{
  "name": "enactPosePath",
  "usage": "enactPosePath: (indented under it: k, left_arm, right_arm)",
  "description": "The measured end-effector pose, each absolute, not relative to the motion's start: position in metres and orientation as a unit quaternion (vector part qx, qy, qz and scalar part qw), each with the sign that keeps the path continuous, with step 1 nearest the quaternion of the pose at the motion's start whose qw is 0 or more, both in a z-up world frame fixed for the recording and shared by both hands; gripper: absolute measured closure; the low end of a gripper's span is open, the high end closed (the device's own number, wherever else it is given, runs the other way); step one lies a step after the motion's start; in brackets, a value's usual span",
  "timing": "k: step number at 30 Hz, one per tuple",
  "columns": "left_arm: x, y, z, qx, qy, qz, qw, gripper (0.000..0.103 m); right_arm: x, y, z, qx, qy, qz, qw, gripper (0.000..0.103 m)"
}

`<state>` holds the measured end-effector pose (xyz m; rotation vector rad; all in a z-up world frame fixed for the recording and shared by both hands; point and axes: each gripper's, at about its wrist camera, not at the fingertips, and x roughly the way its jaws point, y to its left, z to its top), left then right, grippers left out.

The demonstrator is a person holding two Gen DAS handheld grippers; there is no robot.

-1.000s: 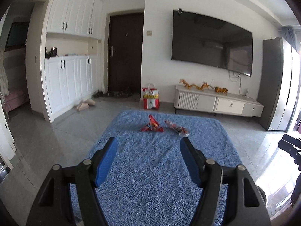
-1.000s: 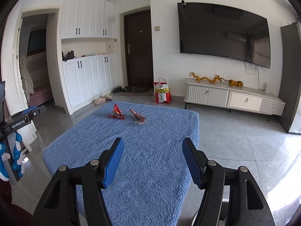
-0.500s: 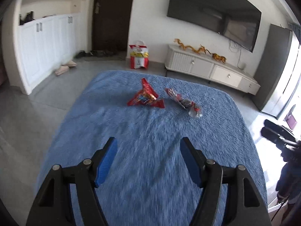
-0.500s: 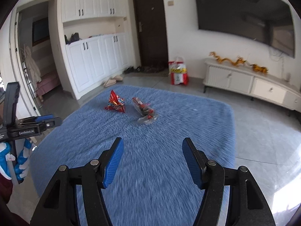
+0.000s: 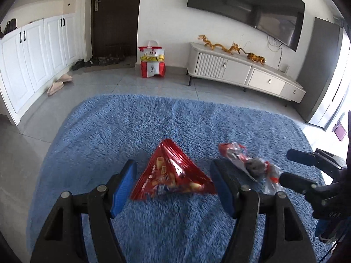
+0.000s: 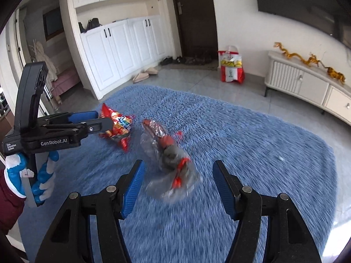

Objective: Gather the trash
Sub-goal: 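Grasp the red chip bag with the left tool while the right tool grasps the red-white wrapper, then carry both packets over the white bin and open both tools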

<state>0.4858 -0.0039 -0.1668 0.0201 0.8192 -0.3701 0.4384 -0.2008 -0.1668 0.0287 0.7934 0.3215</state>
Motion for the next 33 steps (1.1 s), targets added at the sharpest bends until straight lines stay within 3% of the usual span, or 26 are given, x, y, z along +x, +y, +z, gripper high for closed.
enactPosePath:
  k: [4,7,9,11,13,15,19,33]
  left_arm:
    - [0.492,0.000,-0.181,0.012,0.412,-0.166,0.896,0.039]
    - [0.492,0.007,-0.191,0.001,0.426,-0.163,0.890,0.053]
    - [0.490,0.010,-0.192,0.000,0.423,-0.161,0.892,0.062]
    - [0.487,0.013,-0.189,-0.006,0.422,-0.163,0.892,0.074]
    - [0.484,0.016,-0.187,-0.014,0.425,-0.166,0.890,0.081]
    - [0.476,0.018,-0.184,-0.018,0.423,-0.167,0.890,0.088]
    - [0.451,0.023,-0.175,-0.034,0.421,-0.172,0.890,0.092]
    - [0.312,0.031,-0.096,-0.029,0.365,-0.210,0.907,0.093]
  right_arm:
    - [0.454,-0.193,-0.180,0.003,0.402,0.165,0.900,0.039]
    - [0.460,-0.189,-0.188,-0.008,0.414,0.169,0.894,0.040]
    - [0.462,-0.186,-0.192,-0.015,0.423,0.170,0.890,0.046]
    - [0.460,-0.182,-0.193,-0.026,0.426,0.165,0.889,0.071]
    - [0.454,-0.180,-0.191,-0.029,0.424,0.166,0.890,0.087]
    - [0.445,-0.178,-0.187,-0.031,0.419,0.166,0.892,0.089]
    - [0.414,-0.178,-0.171,-0.023,0.405,0.164,0.899,0.089]
    - [0.245,-0.224,-0.089,0.023,0.329,0.120,0.936,0.089]
